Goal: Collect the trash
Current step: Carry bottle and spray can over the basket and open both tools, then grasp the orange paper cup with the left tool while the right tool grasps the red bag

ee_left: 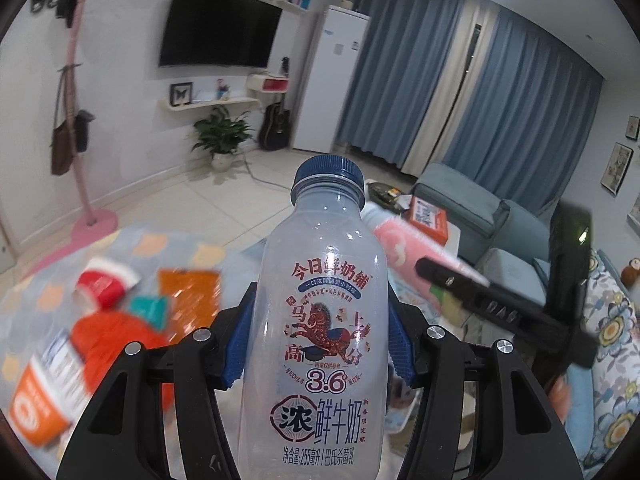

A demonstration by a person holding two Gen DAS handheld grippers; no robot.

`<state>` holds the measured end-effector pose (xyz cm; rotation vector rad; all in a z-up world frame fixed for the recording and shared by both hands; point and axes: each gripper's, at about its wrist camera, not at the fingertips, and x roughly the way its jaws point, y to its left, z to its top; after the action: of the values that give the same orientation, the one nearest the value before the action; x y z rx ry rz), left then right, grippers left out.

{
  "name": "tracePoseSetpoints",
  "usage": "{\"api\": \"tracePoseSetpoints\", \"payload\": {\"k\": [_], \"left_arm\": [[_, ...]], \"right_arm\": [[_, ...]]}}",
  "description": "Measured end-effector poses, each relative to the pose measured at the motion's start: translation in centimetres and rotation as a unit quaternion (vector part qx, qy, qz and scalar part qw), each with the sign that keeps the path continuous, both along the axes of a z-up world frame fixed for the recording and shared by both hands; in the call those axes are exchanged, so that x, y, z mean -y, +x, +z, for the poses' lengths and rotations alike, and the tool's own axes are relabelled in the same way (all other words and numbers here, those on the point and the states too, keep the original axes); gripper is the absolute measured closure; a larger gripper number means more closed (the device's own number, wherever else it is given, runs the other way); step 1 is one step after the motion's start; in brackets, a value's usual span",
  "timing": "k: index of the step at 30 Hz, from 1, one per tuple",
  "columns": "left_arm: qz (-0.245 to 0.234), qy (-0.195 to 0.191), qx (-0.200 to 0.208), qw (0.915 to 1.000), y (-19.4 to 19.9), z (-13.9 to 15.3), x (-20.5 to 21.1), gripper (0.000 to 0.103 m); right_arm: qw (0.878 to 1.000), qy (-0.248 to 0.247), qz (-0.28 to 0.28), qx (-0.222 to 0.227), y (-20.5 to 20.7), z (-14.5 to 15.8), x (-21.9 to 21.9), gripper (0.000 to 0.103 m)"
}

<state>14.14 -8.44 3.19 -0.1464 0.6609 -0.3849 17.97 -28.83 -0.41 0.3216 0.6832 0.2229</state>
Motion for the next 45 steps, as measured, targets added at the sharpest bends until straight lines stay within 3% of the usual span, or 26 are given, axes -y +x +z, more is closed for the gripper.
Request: {"api": "tracePoseSetpoints", "payload": {"k": [8, 12, 16, 20, 24, 28, 35, 45], "left_arm": [[-0.027, -0.016, -0.026, 0.9992, 7.1, -0.2, 4.6, 0.048], [-0.038, -0.043, -0.074, 0.9956, 10.8, -2.5, 5.9, 0.048], [-0.031, -0.035, -0.104, 0.9935, 13.7, -5.1, 7.2, 0.048], [-0.025, -0.022, -0.128, 0.9913, 15.5, -7.5, 8.1, 0.048], [-0.021, -0.032, -0.154, 0.9873, 16.8, -9.4, 8.3, 0.043], [-0.016, -0.041, -0.162, 0.9858, 16.6, -10.2, 7.8, 0.034], [-0.012, -0.044, -0.159, 0.9863, 14.5, -9.8, 6.7, 0.033], [-0.007, -0.056, -0.101, 0.9933, 8.9, -5.3, 4.0, 0.033]], "right_arm": [[0.997, -0.01, -0.058, -0.058, 6.2, -5.0, 4.0, 0.056], [0.992, -0.012, -0.073, -0.101, 8.7, -8.2, 4.8, 0.056], [0.988, -0.006, -0.081, -0.134, 10.6, -10.8, 5.5, 0.057], [0.986, -0.007, -0.082, -0.144, 11.1, -11.8, 5.8, 0.057], [0.985, -0.001, -0.086, -0.147, 11.1, -11.7, 6.1, 0.057], [0.985, 0.0, -0.088, -0.148, 10.4, -11.7, 6.8, 0.057], [0.986, 0.009, -0.084, -0.147, 9.0, -11.3, 6.9, 0.057], [0.993, 0.006, -0.054, -0.103, 6.0, -6.7, 4.4, 0.051]]}}
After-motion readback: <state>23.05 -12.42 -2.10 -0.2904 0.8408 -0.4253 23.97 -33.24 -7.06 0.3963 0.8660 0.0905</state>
